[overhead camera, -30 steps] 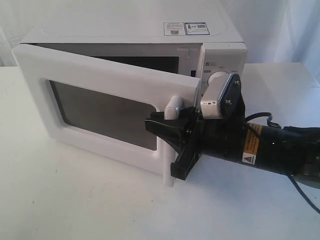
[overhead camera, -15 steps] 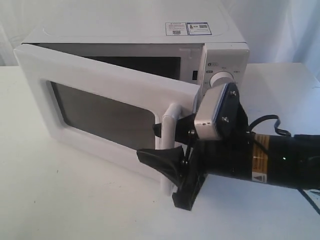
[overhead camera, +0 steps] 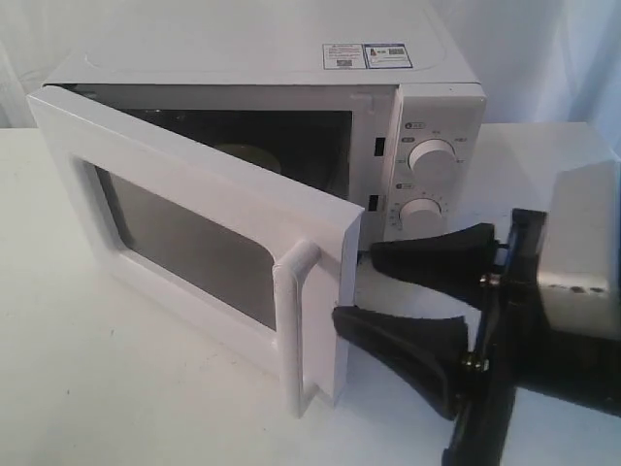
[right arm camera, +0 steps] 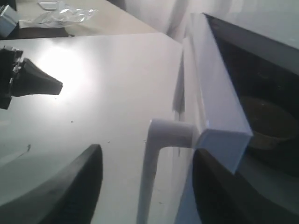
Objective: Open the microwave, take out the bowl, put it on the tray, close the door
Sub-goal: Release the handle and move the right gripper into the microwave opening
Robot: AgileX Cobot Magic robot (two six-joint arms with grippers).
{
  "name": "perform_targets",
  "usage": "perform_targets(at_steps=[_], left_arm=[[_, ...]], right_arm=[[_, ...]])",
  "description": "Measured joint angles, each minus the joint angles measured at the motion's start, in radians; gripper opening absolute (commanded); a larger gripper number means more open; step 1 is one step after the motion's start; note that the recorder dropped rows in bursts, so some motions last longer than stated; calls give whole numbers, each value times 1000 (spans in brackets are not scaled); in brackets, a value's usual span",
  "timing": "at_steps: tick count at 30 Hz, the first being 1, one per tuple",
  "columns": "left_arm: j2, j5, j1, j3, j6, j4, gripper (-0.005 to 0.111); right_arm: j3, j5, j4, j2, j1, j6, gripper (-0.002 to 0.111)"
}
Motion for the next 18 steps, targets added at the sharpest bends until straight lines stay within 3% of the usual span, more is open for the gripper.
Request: perform_targets(at_steps=[4, 9, 12, 18], left_arm=[[0, 0, 0, 0, 0, 0, 0], [0, 0, 0, 0, 0, 0, 0], [0, 0, 0, 0, 0, 0, 0], [0, 0, 0, 0, 0, 0, 0]], right_arm=[[0, 137, -5, -95, 0, 60, 44], [-8, 325, 122, -106, 0, -9, 18], [-33, 310, 211, -53, 0, -109, 2], [-98, 228, 525, 132, 0, -484, 0]])
